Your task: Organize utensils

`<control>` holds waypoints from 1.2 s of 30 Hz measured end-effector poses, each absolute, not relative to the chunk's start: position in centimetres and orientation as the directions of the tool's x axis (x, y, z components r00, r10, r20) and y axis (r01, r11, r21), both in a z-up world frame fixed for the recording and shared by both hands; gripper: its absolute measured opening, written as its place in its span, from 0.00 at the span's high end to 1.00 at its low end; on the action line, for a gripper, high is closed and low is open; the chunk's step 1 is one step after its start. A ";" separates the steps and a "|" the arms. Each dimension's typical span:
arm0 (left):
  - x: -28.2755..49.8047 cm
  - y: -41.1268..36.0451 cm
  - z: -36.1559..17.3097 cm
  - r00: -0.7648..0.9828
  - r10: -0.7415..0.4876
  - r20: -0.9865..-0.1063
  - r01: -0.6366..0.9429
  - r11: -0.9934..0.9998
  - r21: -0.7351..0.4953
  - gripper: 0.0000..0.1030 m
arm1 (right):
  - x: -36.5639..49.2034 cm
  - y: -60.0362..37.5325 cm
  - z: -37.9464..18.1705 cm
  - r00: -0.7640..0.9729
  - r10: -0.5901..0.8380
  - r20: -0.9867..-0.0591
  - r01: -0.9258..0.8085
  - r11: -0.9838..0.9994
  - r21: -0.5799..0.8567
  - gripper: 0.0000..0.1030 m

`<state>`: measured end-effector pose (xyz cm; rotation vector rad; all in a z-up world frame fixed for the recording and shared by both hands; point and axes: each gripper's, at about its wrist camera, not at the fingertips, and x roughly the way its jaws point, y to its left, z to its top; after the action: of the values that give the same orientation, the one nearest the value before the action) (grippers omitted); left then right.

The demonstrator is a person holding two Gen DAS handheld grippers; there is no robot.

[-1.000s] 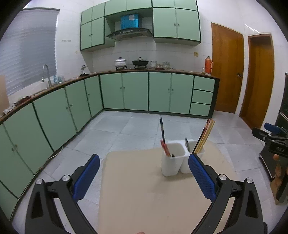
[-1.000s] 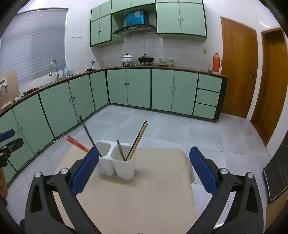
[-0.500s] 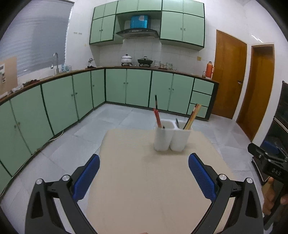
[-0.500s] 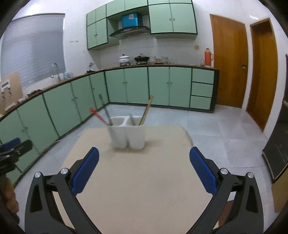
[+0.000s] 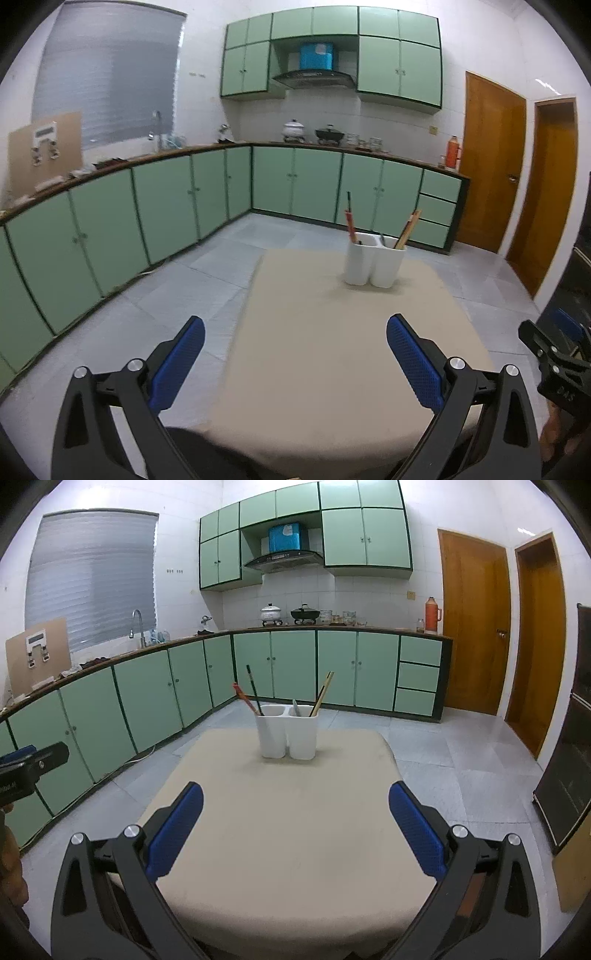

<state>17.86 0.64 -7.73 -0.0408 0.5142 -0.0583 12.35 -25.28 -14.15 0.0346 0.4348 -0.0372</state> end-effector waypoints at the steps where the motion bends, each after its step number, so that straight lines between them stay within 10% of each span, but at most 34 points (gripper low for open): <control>1: 17.0 0.8 -7.5 0.872 -0.063 -0.486 0.041 0.998 -0.057 0.06 | 11.4 -25.0 -14.0 0.908 -0.028 -0.419 0.042 0.999 0.026 0.05; 36: 0.0 1.3 -4.5 0.935 -0.059 -0.350 0.046 0.998 -0.046 0.06 | -4.1 -25.0 -8.4 0.944 -0.163 -0.288 0.174 0.985 0.010 0.05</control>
<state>0.01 1.27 -4.53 -0.0370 0.3593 -0.0535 -4.15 -24.97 -8.38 0.0354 0.2904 -0.1717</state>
